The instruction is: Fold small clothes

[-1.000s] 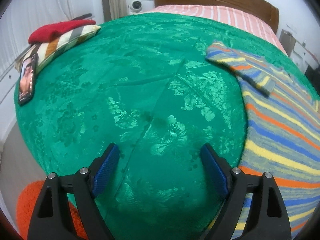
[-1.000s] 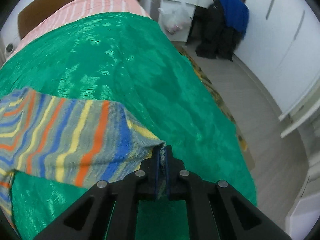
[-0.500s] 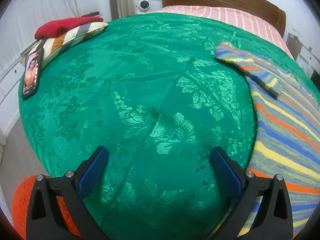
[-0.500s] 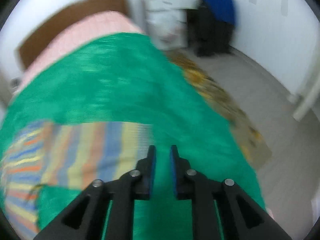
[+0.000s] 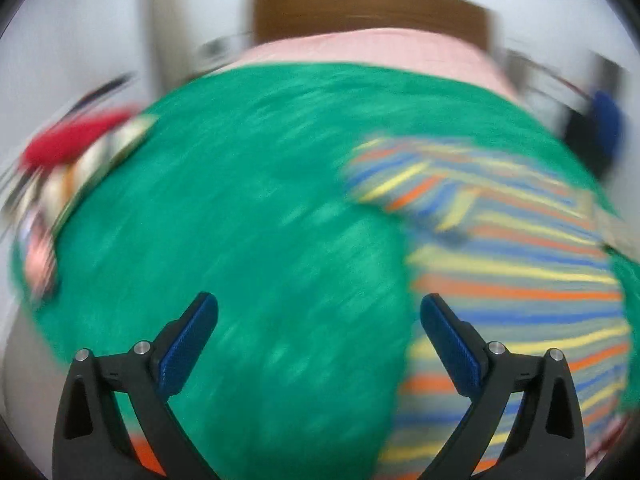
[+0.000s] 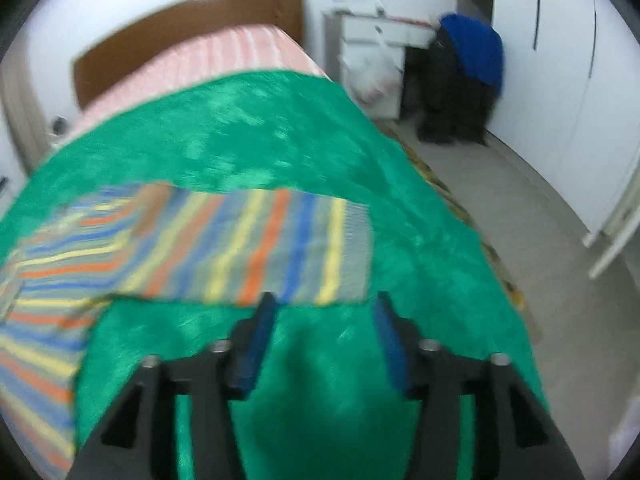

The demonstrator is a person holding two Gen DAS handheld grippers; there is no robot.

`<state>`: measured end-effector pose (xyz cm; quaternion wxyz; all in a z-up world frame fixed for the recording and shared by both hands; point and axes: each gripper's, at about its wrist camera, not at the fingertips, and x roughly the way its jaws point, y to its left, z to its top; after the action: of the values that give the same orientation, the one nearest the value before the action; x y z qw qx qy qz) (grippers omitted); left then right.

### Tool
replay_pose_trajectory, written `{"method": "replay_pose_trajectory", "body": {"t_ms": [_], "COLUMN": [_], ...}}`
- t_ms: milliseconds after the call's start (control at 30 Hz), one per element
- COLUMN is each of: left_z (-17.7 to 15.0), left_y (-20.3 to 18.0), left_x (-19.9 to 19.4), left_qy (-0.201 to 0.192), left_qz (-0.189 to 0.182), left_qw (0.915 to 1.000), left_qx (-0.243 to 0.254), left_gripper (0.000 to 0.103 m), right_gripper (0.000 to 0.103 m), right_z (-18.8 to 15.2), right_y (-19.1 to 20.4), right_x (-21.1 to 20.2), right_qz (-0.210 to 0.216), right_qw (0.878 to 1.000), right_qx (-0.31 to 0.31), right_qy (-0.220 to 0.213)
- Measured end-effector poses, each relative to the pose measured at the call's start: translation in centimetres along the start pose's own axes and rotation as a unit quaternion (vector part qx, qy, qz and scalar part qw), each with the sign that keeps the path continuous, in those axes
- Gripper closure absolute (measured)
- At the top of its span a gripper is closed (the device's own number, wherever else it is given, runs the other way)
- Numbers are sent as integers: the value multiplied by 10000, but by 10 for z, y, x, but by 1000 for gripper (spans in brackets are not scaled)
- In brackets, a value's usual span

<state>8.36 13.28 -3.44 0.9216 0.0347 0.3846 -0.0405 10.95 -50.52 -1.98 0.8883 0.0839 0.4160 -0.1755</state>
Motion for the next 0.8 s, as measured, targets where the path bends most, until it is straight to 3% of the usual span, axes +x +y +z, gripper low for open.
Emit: {"method": "replay_pose_trajectory", "body": {"t_ms": [67,133,233,300,333,367,467,567,633,667,733,800], "left_z": [26,48,55,51,49,47,51,67,81,86,86,76], "left_y": [-29,-62,-97,-110,-111,-109,-91,-65,-20,10,68,125], "left_x": [10,35,85,117,129,138,139,118,99,92,88,96], "left_qy": [53,200,657,1073,1210,1277,1267,866,528,379,202,237], "left_qz": [-345,-698,-729,-637,-566,-563,-773,-915,-971,-937,-726,-313], "left_qw": [9974,9894,9762,9679,9658,9663,9772,9896,9933,9905,9760,9533], "left_qx": [628,1258,1933,2182,2224,2164,1517,697,-333,-936,-2042,-2994], "left_gripper": [2,2,6,25,31,43,98,99,99,99,99,99], "right_gripper": [43,43,43,43,43,43,43,43,43,43,43,43], "right_z": [-21,-43,-79,-93,-100,-106,-109,-107,-108,-107,-108,-108], "right_y": [14,26,44,53,53,55,55,52,50,50,50,53], "right_x": [-19,-31,-38,-41,-44,-43,-46,-46,-46,-45,-47,-47], "right_qz": [200,374,603,646,642,683,773,689,695,711,730,756], "right_qw": [9996,9989,9972,9965,9964,9963,9958,9958,9958,9958,9956,9954], "right_qx": [-116,-161,-204,-216,-184,-138,-148,-150,-59,-38,-69,-120], "right_qy": [-174,-241,-383,-478,-517,-502,-465,-586,-588,-580,-585,-581]}}
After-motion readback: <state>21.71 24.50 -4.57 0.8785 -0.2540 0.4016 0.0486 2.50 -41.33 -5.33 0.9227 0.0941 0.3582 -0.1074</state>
